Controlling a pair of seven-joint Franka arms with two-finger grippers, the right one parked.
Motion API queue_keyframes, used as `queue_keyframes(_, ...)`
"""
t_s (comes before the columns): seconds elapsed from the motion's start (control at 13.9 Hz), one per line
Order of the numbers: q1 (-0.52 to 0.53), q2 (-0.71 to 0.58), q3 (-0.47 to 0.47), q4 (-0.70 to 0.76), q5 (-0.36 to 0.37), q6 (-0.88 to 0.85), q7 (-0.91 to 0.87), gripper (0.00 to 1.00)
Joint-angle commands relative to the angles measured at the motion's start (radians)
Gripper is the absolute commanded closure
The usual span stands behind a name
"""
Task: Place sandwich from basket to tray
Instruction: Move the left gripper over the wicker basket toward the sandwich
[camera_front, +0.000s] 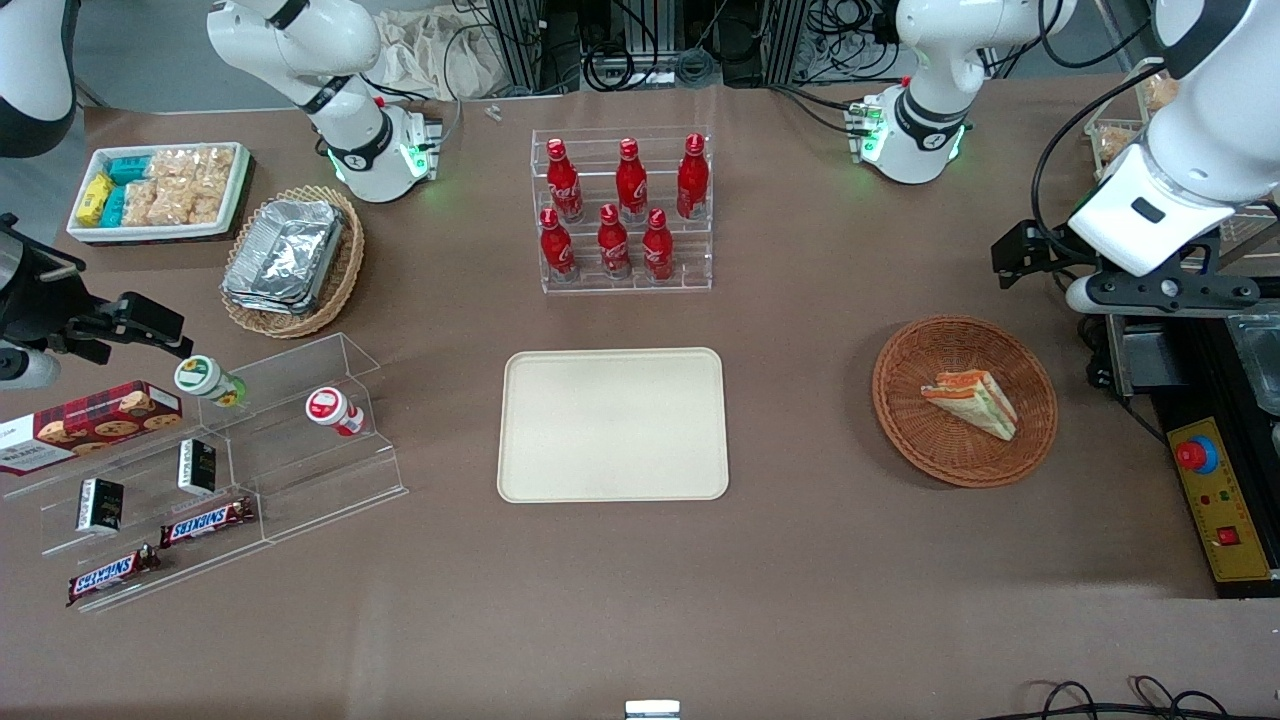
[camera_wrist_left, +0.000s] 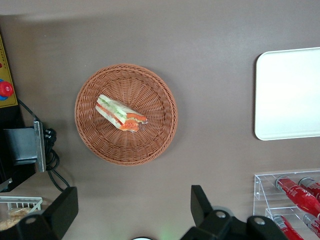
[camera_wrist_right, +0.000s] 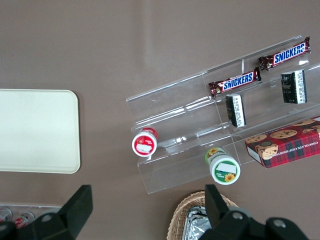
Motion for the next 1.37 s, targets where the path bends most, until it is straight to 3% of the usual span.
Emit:
queue_keyframes(0.0, 0.021, -0.012, -0.017, 0.002, 0.000, -0.020, -0.003, 0.00)
queue_keyframes(0.36, 0.024, 0.001, -0.014, 0.010, 0.015, -0.020, -0.011, 0.00)
queue_keyframes(0.65, 0.087, 0.063, 0.003, -0.001, 0.008, -0.007, -0.305, 0.00)
queue_keyframes(0.79, 0.131, 0.121, 0.005, -0.024, 0.020, 0.003, -0.356, 0.00)
queue_keyframes(1.01, 0.185, 0.166, 0.012, -0.160, 0.041, 0.158, -0.566, 0.00)
queue_keyframes(1.3, 0.232, 0.179, 0.017, -0.441, 0.003, 0.466, -0.678, 0.00)
